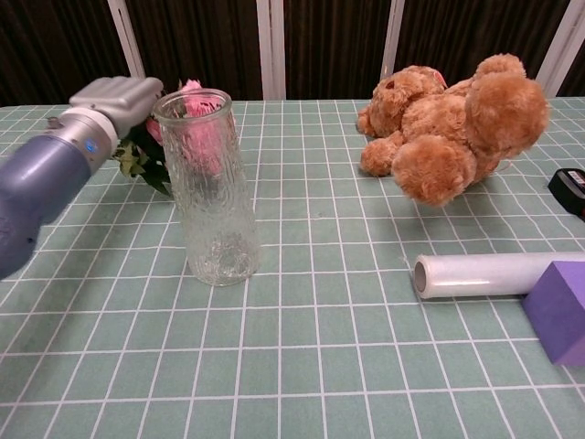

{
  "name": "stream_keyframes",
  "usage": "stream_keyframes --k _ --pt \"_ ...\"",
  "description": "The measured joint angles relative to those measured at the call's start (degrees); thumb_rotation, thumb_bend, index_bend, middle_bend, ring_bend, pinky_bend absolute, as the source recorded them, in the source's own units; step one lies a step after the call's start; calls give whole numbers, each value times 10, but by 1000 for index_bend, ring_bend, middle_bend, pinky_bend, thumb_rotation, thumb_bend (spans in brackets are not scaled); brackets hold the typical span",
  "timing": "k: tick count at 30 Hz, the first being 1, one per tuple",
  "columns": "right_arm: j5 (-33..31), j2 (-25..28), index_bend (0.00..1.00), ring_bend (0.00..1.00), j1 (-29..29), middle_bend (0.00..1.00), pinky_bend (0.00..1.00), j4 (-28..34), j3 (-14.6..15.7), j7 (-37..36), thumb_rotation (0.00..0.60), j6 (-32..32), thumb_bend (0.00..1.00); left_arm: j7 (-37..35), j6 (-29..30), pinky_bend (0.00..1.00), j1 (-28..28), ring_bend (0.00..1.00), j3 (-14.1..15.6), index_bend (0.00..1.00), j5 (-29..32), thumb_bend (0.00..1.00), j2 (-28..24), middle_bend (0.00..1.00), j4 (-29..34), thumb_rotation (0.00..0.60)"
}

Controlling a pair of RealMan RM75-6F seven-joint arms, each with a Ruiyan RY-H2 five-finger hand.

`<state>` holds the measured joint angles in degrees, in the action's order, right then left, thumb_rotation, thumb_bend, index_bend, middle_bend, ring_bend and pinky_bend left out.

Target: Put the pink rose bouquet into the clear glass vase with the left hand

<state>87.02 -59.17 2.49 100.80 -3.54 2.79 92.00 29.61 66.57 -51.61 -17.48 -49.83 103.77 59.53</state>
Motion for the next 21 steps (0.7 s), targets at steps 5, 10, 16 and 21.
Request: stream_keyframes --k 5,10,16,21 --pt "2 -1 163 0 -1 57 0 3 1 6 600 -3 221 -101 29 537 35 367 -13 396 -52 523 -69 398 71 600" --pt "4 -3 164 0 -3 57 0 6 2 14 600 -4 220 -226 55 537 74 361 -28 392 -108 523 -140 392 171 600" --pt "6 -6 165 0 -3 57 0 9 3 22 600 -6 221 -333 69 529 118 353 -56 391 -138 523 -230 389 308 600" --pt "6 -7 166 0 -3 57 0 11 3 24 600 -5 220 -412 71 527 152 352 -82 388 -156 521 -307 390 424 600"
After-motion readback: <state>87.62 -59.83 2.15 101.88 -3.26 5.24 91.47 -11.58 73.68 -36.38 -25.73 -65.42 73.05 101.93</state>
